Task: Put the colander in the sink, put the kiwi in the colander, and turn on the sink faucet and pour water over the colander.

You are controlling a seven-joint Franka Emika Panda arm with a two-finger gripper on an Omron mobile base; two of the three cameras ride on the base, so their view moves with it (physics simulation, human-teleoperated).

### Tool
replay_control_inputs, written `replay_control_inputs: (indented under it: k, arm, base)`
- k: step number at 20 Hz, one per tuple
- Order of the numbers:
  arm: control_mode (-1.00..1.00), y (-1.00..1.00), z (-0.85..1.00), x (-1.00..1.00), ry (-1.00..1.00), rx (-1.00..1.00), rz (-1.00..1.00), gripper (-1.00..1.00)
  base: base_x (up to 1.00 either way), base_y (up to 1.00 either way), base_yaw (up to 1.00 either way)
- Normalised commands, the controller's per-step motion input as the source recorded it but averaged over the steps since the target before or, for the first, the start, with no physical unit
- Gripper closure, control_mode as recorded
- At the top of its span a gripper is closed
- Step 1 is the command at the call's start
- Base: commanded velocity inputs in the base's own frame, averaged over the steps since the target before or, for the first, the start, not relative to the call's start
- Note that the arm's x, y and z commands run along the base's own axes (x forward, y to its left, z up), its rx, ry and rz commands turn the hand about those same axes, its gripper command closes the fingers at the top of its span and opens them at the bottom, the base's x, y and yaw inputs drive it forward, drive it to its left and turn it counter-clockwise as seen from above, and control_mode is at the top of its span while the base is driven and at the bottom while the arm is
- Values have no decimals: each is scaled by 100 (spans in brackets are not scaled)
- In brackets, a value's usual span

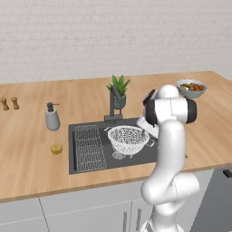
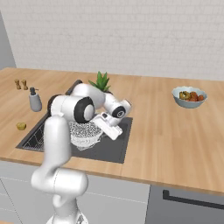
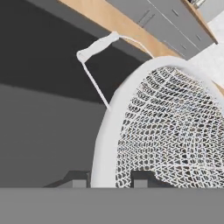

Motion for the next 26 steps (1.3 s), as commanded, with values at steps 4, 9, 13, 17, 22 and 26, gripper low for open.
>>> replay_control_inputs:
  k: [4, 9, 13, 17, 22, 26]
  arm:
    - [-100, 14, -42, 14, -6, 0, 25, 100]
    - [-100, 21, -43, 0, -18, 0, 23, 100]
    - [-100, 2, -37, 0, -35, 0, 19, 100]
    - [-100, 0, -40, 0, -40, 0, 15, 100]
    - [-100, -1, -46, 0, -32, 0, 13, 100]
    - [-100, -16, -44, 0, -20, 0, 12, 100]
  base:
    - [0, 0, 0]
    - [0, 0, 0]
    - [0, 0, 0]
    - [0, 0, 0]
    - [0, 0, 0]
    - [0, 0, 0]
